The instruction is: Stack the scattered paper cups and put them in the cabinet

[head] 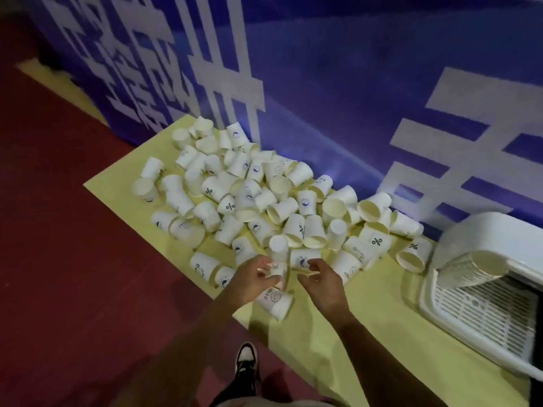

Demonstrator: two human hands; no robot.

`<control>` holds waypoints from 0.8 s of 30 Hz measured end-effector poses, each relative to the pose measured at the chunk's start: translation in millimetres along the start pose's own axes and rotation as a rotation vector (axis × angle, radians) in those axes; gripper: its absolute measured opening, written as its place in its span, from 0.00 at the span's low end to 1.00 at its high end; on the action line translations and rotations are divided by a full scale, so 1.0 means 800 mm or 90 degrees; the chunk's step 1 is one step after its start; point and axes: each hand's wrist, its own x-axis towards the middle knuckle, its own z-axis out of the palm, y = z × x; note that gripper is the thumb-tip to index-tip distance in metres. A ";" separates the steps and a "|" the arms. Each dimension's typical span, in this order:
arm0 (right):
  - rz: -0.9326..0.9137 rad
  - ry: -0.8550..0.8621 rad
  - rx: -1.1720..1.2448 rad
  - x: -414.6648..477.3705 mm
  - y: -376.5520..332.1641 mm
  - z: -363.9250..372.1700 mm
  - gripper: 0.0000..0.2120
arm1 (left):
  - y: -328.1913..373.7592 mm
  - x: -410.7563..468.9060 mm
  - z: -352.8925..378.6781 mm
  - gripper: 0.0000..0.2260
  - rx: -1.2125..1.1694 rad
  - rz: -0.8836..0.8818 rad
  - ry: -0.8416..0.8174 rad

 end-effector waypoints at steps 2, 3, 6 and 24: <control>-0.011 -0.015 -0.042 0.006 -0.019 0.025 0.20 | -0.019 0.004 -0.031 0.19 0.000 -0.003 0.005; -0.017 -0.022 -0.051 0.010 -0.027 0.036 0.20 | -0.027 0.007 -0.046 0.20 -0.001 -0.006 0.010; -0.040 -0.050 -0.076 0.019 -0.053 0.069 0.21 | -0.050 0.016 -0.087 0.20 0.006 -0.010 0.042; -0.213 -0.102 -0.499 0.016 -0.082 0.216 0.26 | -0.142 0.052 -0.179 0.30 0.255 0.023 0.009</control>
